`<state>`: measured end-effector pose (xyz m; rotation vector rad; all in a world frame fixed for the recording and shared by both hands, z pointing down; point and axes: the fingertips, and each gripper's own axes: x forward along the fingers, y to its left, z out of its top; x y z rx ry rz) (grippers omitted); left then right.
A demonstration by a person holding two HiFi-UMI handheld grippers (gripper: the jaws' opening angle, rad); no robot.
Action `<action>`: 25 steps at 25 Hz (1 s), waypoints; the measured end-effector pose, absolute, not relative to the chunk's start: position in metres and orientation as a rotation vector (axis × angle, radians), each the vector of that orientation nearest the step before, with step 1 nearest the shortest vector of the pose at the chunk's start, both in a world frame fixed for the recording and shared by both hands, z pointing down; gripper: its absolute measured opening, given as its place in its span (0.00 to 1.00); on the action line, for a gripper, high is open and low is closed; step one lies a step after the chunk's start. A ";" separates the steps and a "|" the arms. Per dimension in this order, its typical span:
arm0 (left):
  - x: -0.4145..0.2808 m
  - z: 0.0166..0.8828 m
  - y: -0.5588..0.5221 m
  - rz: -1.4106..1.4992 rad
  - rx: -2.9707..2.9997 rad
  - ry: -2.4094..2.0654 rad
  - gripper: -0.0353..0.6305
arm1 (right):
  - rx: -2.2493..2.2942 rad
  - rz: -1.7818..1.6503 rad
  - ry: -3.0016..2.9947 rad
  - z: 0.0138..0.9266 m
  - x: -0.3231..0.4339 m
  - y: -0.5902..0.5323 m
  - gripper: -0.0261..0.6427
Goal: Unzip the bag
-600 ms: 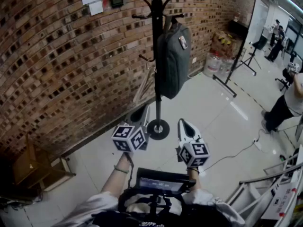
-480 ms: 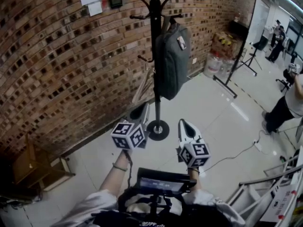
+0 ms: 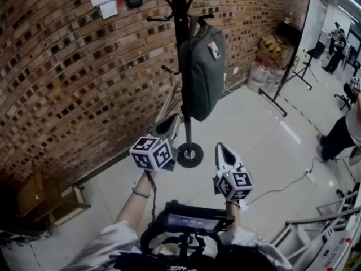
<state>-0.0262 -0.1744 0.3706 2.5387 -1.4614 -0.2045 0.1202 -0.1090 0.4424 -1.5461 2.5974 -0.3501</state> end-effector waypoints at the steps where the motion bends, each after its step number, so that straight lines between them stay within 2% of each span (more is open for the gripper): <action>1: -0.024 0.370 -0.180 -0.208 2.535 -1.448 0.06 | -1.546 -0.349 2.595 0.442 0.122 -0.112 0.03; 9: -0.018 0.353 -0.224 -0.222 2.579 -1.373 0.07 | -1.593 -0.363 2.559 0.452 0.135 -0.150 0.03; 11: -0.019 0.345 -0.236 -0.245 2.595 -1.361 0.11 | -1.604 -0.362 2.549 0.449 0.135 -0.162 0.03; 15: -0.015 0.327 -0.262 -0.312 2.613 -1.308 0.11 | -1.628 -0.342 2.509 0.444 0.139 -0.188 0.03; 18: -0.010 0.316 -0.276 -0.355 2.615 -1.214 0.25 | -1.645 -0.354 2.503 0.441 0.135 -0.202 0.03; 25: -0.003 0.284 -0.304 -0.348 2.670 -1.069 0.26 | -1.670 -0.367 2.505 0.445 0.125 -0.229 0.03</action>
